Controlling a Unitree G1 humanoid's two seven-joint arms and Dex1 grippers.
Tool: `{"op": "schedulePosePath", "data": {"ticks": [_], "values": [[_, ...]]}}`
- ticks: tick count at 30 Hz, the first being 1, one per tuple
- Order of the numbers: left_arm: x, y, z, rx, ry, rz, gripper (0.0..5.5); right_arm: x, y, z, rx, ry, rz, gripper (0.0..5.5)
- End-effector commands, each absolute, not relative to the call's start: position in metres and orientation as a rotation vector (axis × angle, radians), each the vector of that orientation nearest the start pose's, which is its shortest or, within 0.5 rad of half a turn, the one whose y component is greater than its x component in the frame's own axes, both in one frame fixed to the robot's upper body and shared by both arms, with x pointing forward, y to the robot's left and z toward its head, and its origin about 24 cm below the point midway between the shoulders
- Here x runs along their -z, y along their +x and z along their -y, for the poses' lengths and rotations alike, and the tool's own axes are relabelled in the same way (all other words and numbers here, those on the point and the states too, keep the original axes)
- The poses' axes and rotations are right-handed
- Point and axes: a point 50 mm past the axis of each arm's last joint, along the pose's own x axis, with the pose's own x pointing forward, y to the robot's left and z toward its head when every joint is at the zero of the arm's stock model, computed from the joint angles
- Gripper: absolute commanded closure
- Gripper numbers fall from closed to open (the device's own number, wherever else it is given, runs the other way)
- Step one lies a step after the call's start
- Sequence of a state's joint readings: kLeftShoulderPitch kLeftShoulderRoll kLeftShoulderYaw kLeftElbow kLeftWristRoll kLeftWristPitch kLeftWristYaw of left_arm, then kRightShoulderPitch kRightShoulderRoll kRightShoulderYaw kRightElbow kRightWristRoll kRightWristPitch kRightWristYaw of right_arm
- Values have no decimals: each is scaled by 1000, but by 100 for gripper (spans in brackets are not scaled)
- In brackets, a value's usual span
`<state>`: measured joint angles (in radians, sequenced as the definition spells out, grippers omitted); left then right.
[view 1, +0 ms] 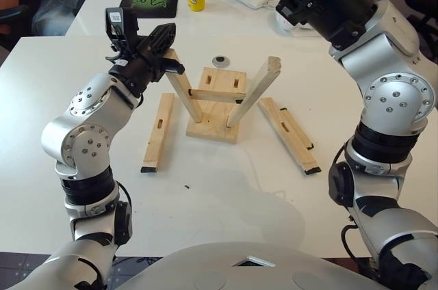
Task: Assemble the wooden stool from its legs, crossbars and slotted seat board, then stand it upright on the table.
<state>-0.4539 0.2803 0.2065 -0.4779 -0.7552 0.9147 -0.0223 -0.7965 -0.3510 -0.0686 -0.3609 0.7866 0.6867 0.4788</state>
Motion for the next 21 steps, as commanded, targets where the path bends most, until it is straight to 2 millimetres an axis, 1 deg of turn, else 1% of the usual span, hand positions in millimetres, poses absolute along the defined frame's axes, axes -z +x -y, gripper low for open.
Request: {"op": "schedulePosePath", "data": {"ticks": [1, 3, 6, 8, 9, 10, 11, 13, 14, 16, 18, 19, 20, 21], "values": [[-200, 278, -153, 438, -252, 14, 550, -313, 278, 104, -1013, 56, 536, 465], [-200, 278, -153, 437, -252, 14, 550, -331, 277, 108, -1001, 84, 616, 499], [-200, 278, -153, 439, -251, 12, 550, -356, 270, 120, -984, 187, 732, 544], [-199, 277, -154, 438, -248, 9, 550, -363, 266, 125, -969, 203, 762, 548], [-199, 277, -155, 435, -247, 8, 550, -360, 266, 127, -962, 206, 750, 548], [-199, 277, -155, 432, -246, 7, 550, -349, 270, 126, -953, 200, 704, 548], [-199, 277, -156, 429, -246, 8, 550, -328, 277, 125, -949, 205, 618, 548], [-199, 276, -154, 433, -247, 8, 550, -281, 288, 124, -931, 152, 441, 548], [-199, 277, -154, 437, -247, 7, 550, -258, 291, 124, -931, 122, 338, 548], [-200, 276, -155, 438, -245, 7, 550, -214, 286, 122, -965, 62, 141, 548], [-201, 277, -155, 436, -246, 9, 550, -176, 281, 123, -969, 10, -30, 548], [-201, 277, -155, 437, -246, 9, 550, -166, 281, 124, -957, -11, -75, 548], [-201, 277, -155, 440, -245, 8, 550, -163, 280, 125, -955, -27, -75, 548], [-201, 278, -155, 443, -245, 7, 550, -167, 281, 124, -950, -21, -48, 548]]}}
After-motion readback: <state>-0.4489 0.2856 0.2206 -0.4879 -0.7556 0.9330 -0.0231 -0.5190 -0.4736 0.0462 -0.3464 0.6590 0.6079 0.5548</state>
